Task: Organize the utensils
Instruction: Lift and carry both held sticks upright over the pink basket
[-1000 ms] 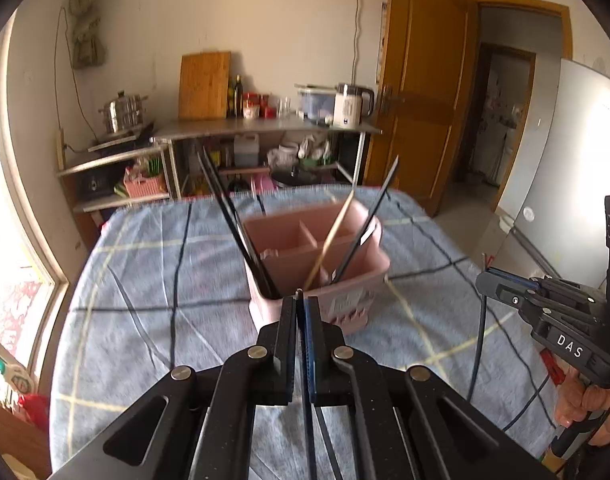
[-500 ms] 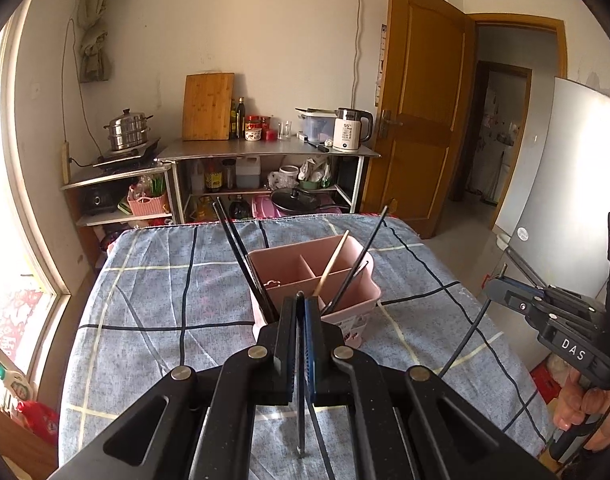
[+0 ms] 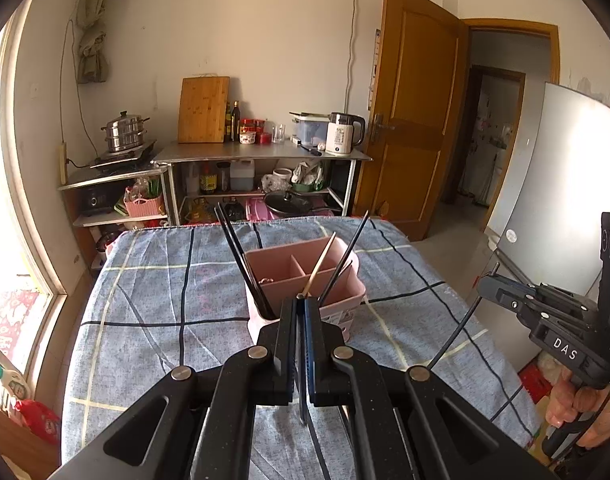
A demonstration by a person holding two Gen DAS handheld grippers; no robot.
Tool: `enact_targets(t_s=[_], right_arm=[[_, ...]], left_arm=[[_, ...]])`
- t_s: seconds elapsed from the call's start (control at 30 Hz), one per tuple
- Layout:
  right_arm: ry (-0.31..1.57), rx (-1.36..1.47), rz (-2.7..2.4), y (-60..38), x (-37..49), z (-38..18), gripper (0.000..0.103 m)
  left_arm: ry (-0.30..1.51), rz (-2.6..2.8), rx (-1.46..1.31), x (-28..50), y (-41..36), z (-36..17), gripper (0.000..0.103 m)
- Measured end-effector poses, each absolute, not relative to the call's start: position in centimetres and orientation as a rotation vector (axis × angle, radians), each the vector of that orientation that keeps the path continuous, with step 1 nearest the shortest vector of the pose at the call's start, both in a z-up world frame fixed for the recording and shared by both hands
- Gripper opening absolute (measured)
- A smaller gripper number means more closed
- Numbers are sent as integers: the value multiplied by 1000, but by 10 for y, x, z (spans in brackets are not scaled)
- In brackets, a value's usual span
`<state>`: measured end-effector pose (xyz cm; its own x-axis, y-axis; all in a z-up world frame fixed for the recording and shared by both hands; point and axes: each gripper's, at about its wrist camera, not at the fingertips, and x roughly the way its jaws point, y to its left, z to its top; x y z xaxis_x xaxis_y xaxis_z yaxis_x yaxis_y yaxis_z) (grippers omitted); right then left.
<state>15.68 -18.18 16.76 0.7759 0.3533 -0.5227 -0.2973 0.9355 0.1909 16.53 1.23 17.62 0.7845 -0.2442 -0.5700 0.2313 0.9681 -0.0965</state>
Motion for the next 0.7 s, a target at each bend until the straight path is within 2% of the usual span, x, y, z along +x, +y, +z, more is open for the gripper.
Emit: enact_targets(t_s=[0.7], right_arm=[[446,146,402,-152,200,230,4]], left_arm=[[496,-253,-55,213,26,259,3]])
